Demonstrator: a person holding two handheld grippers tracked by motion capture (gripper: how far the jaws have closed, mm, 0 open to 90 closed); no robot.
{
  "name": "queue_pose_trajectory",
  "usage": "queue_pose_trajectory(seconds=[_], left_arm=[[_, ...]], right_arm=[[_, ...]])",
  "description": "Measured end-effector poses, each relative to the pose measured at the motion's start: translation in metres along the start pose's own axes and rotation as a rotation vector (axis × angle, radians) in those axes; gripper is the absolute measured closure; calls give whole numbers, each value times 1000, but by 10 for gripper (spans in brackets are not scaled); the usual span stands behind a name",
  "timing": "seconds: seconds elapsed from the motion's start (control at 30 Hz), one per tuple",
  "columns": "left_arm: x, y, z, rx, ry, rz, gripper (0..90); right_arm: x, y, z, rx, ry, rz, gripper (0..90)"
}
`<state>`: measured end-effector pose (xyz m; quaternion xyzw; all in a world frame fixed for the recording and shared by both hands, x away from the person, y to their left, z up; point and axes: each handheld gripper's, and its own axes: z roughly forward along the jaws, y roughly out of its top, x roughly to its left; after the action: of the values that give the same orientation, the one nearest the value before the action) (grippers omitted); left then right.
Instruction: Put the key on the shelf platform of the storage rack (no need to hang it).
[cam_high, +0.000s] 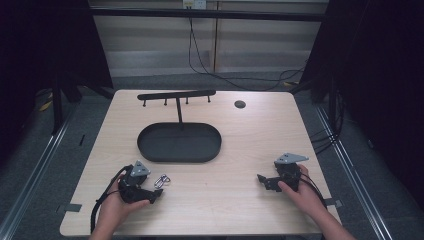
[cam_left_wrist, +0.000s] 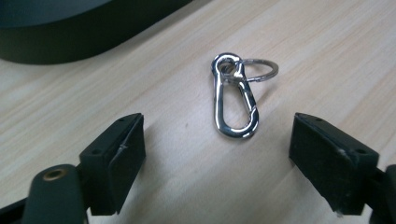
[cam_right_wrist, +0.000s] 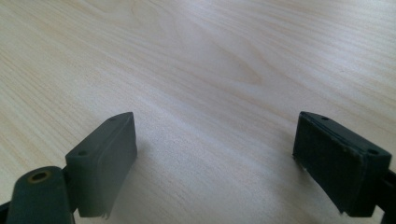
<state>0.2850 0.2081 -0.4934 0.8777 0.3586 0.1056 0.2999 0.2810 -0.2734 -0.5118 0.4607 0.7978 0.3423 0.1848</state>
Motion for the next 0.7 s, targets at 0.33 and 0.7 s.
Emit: queue_pose_trajectory(seconds=[0.33,0.7], left_arm=[[-1,9,-9,62,-7,-42,266],[1,23,-16,117,-26,-52,303]], right_arm=[[0,0,0,0,0,0,129],[0,0,0,0,0,0,129]])
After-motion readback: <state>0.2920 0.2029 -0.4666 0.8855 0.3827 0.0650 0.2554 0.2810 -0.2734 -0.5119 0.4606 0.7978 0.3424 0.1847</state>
